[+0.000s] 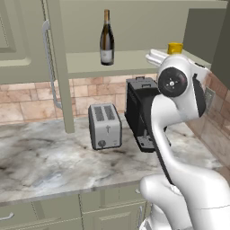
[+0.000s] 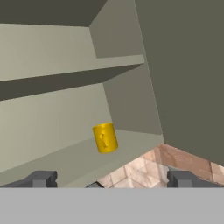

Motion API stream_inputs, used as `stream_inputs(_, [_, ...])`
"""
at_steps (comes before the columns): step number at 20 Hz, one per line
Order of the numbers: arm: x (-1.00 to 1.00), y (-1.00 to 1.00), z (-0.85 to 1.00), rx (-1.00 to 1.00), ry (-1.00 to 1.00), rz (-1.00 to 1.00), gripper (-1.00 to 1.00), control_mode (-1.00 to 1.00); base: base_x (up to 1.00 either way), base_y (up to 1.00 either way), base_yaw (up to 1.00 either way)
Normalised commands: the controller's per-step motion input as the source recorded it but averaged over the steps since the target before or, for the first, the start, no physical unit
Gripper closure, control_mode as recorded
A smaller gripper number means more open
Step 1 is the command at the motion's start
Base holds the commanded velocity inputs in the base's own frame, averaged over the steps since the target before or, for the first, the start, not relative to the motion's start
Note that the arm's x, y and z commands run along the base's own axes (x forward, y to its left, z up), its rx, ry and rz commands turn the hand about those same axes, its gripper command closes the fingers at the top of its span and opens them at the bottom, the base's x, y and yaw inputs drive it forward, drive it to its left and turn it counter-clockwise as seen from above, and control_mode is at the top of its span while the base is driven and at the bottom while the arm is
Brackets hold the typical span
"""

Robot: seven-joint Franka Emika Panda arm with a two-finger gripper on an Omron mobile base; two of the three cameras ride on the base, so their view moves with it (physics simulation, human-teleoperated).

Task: Open the cabinet directly in front. Then move the wine and the mug to the dining counter with the candle on it.

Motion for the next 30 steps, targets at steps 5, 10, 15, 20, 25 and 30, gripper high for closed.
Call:
stream_inputs(5, [0.47,-0.04,-0.04,0.00,0.04,0.00,-1.00,-1.00,0.00,0.00,0.00])
stream_inputs(10, [0.39,-0.06,-0.10,0.00,0.03,0.02,-1.00,-1.00,0.00,0.00,0.00])
stream_inputs(15, [0.23,-0.11,0.00,0.00,0.00,0.02,-1.00,-1.00,0.00,0.00,0.00])
stream_inputs(20, [0.20,-0.15,0.00,0.00,0.00,0.03,-1.00,-1.00,0.00,0.00,0.00])
stream_inputs(25, [0.25,-0.08,-0.07,0.00,0.01,0.02,-1.00,-1.00,0.00,0.00,0.00])
stream_inputs(30, [0.17,-0.01,0.00,0.00,0.00,0.00,-1.00,-1.00,0.00,0.00,0.00])
